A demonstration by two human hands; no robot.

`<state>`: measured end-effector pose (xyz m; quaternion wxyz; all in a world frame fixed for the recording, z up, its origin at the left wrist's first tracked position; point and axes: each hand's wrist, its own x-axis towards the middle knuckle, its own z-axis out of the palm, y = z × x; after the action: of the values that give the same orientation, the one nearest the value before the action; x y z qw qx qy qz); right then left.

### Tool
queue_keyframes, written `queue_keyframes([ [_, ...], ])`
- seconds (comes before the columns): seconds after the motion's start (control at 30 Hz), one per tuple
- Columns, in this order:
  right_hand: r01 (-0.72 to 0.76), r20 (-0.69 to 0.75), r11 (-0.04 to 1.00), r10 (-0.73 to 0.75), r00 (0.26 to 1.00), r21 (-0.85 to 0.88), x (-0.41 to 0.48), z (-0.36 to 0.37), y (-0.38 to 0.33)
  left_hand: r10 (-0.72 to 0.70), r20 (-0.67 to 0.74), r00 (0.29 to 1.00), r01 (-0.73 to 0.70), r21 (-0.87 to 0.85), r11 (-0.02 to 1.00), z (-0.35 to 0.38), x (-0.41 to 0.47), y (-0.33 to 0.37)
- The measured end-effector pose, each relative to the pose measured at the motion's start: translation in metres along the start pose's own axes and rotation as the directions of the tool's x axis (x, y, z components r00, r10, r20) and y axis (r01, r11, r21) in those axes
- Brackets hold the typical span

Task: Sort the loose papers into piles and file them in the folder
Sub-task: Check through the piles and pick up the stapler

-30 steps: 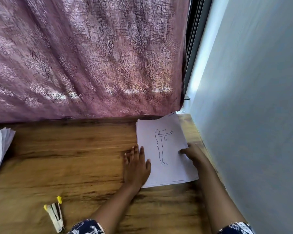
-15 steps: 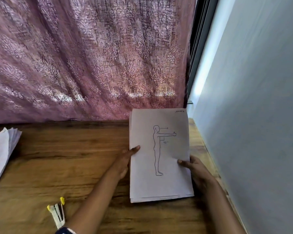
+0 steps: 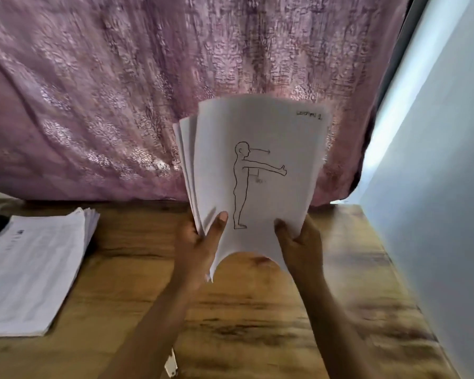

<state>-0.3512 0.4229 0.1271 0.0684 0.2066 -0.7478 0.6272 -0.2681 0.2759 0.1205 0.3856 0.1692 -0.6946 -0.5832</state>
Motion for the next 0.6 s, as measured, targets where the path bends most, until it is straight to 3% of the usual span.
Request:
queue_keyframes([
  [0.07,-0.076,-0.006,0.997,0.076,0.997,0.025,-0.008,0.036,0.014,0.049,0.053,0.997,-0.054,0.108,0.993,-0.023,0.010,-0.020],
  [0.17,-0.258,0.105,0.965,0.262,0.959,-0.055,-0.033,0.083,0.053,-0.053,0.128,0.990,0.014,0.286,0.958,-0.056,0.008,-0.080],
  [0.23,-0.325,0.144,0.944,0.331,0.933,-0.061,-0.046,0.105,0.059,-0.079,0.090,0.993,0.039,0.377,0.925,-0.068,0.008,-0.100],
  [0.4,-0.258,-0.026,0.966,0.258,0.966,-0.030,-0.038,0.126,0.039,0.059,0.092,0.994,-0.079,0.232,0.970,-0.083,0.037,-0.079],
  [0.53,-0.403,-0.022,0.900,0.406,0.914,-0.165,-0.043,0.146,0.048,0.001,0.153,0.988,-0.061,0.390,0.919,-0.103,0.038,-0.118],
  [0.6,-0.420,-0.047,0.897,0.418,0.907,-0.137,-0.051,0.152,0.047,-0.021,0.177,0.984,-0.051,0.392,0.919,-0.112,0.035,-0.124],
])
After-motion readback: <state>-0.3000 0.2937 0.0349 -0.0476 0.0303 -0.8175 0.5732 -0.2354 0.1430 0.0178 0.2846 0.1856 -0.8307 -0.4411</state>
